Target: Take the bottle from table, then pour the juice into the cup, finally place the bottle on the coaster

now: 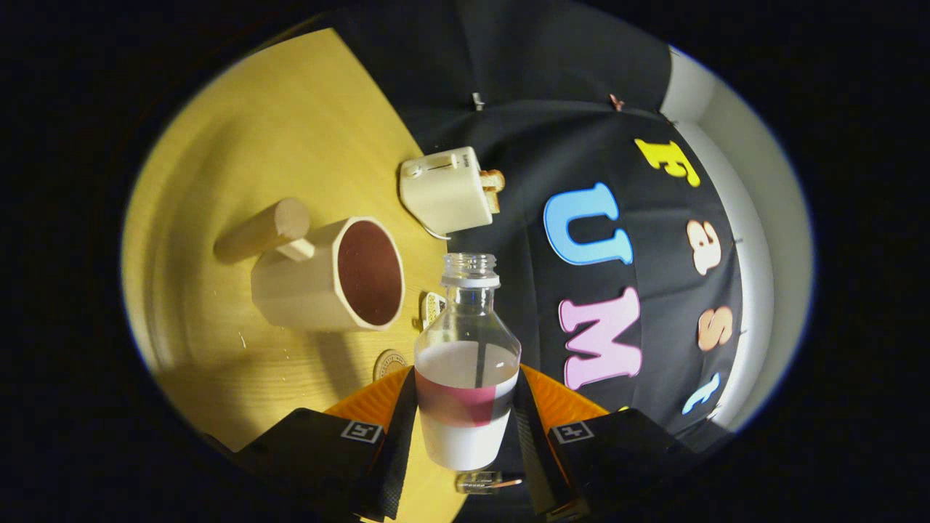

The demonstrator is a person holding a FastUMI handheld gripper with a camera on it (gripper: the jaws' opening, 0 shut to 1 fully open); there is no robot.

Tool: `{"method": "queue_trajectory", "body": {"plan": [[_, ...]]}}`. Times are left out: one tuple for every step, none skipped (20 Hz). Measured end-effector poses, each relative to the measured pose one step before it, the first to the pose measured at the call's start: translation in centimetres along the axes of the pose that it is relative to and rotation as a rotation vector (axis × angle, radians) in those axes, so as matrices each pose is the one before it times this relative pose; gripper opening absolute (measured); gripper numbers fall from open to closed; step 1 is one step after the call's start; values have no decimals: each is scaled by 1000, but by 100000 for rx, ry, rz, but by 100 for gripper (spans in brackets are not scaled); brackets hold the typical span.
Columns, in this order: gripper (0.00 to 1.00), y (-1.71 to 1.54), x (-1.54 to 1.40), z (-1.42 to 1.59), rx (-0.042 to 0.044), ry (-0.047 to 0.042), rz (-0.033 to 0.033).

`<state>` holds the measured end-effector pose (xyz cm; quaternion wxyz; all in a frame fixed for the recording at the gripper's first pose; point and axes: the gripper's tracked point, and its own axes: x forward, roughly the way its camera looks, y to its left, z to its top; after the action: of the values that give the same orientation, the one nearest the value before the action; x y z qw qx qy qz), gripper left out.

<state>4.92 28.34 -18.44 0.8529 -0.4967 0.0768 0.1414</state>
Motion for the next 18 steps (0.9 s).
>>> {"method": "queue_trajectory", "body": {"plan": [[69, -271, -333, 432, 5375, -1264, -117], [69, 110, -164, 348, 5396, -907, 708], [69, 204, -150, 0, 6204, 207, 774], [69, -22, -173, -184, 5960, 898, 575], [69, 12, -203, -344, 7744, 1017, 748], [70, -38, -144, -88, 8574, 69, 886], [69, 55, -188, 110, 9221, -1016, 796], [69, -385, -31, 434, 8669, -1596, 213], [69, -783, 262, 603, 8301, -1493, -855], [69, -997, 279, 578, 6300, -909, -1695], [70, -944, 479, 475, 5285, -781, -1993], [70, -858, 616, 257, 2825, -995, -2473], [70, -975, 638, 616, 1066, -1689, -2361], [70, -646, 597, 345, 1617, -1329, -1737], [71, -214, 599, 244, 2903, -643, -641], [71, 24, 484, -71, 3702, -587, -27], [71, 53, 509, -99, 3747, -876, 283], [72, -304, 874, 223, 2985, -1010, -497]]}}
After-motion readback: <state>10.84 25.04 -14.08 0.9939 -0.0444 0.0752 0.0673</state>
